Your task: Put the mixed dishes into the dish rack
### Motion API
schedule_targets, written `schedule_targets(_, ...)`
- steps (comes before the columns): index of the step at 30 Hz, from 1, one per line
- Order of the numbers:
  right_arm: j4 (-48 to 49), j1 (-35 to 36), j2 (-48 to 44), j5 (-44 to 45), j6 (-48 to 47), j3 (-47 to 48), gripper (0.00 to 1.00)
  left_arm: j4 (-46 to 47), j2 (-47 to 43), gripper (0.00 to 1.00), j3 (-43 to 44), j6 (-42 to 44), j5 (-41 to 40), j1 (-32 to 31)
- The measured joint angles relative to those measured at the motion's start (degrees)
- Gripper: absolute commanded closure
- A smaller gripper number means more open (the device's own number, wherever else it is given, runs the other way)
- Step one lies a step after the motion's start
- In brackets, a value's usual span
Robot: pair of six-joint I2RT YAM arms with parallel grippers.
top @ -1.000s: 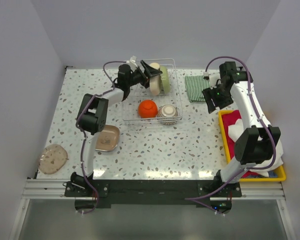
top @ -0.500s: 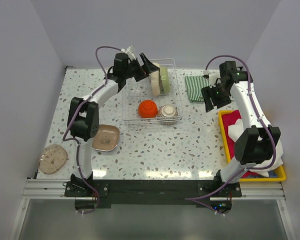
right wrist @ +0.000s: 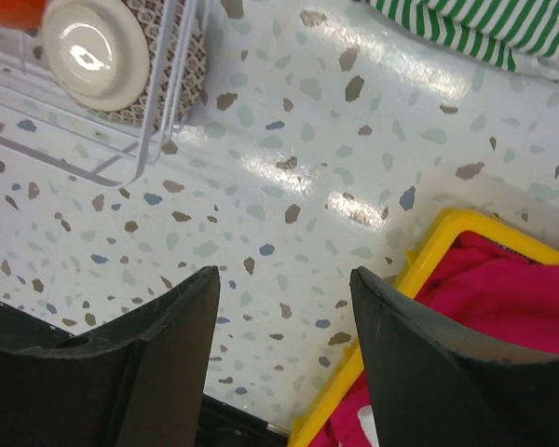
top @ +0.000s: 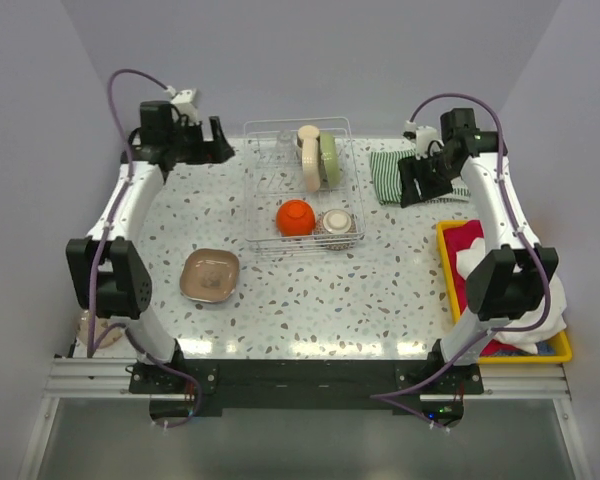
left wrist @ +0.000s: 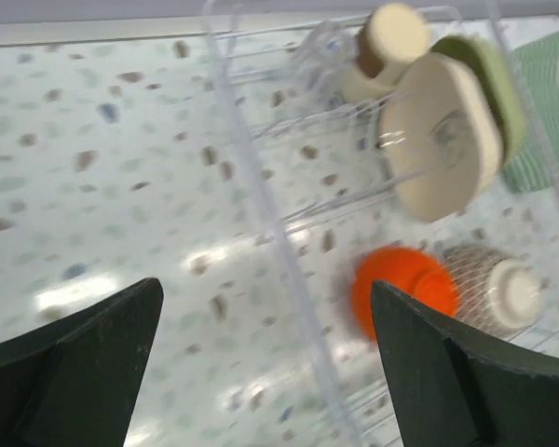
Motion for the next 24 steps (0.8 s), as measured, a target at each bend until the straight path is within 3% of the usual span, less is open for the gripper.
schedule_targets(3,0.22,1.14,0.00,-2.16,-0.15,1.29,0.44,-8.98,-4.31,0.14,1.66,13.84,-0.57,6.56)
schedule_targets(4,0.35,2.03,0.00,-2.75,-0.26,1.75,0.44,-11.32,-5.29,0.25,2.01,17.51,-0.90,7.58)
schedule_targets(7,1.33,6.67,-0.15,-4.63,-0.42,1.97,0.47,-19.87,-8.92,0.41,1.33,31.30,-1.62,8.94)
schedule_targets(11,3.23,15.04,-1.88,-7.26,-0.44,-1.25,0.46,-26.21,-15.10,0.56,-8.41,44.48,-0.70,9.27)
schedule_targets(15,7.21,23.26,-7.82,-8.90,-0.81,-9.97,0.45,-31.61,-17.20,0.62,-18.34,49.86,-0.90,9.60)
schedule_targets(18,10.93,29.05,-11.63,-10.16,-0.70,-14.71,0.46,-33.68,-17.07,0.74,-22.77,50.71,-0.92,9.66)
schedule_targets(20,14.78,33.00,-13.14,-10.51,-0.55,-17.18,0.46,-34.14,-17.07,0.73,-24.15,50.62,-0.94,9.66)
schedule_targets(21,16.72,34.64,-13.51,-10.86,-0.26,-18.23,0.46,-34.18,-17.07,0.68,-24.65,50.66,-0.90,9.68)
schedule_targets(22,18.91,36.17,-13.68,-11.43,0.26,-19.30,0.46,-34.64,-17.07,0.56,-24.85,50.99,-0.50,9.68)
schedule_targets(24,22.99,37.99,-13.68,-12.59,1.81,-21.66,0.45,-36.46,-17.31,0.47,-24.90,53.70,1.62,9.70)
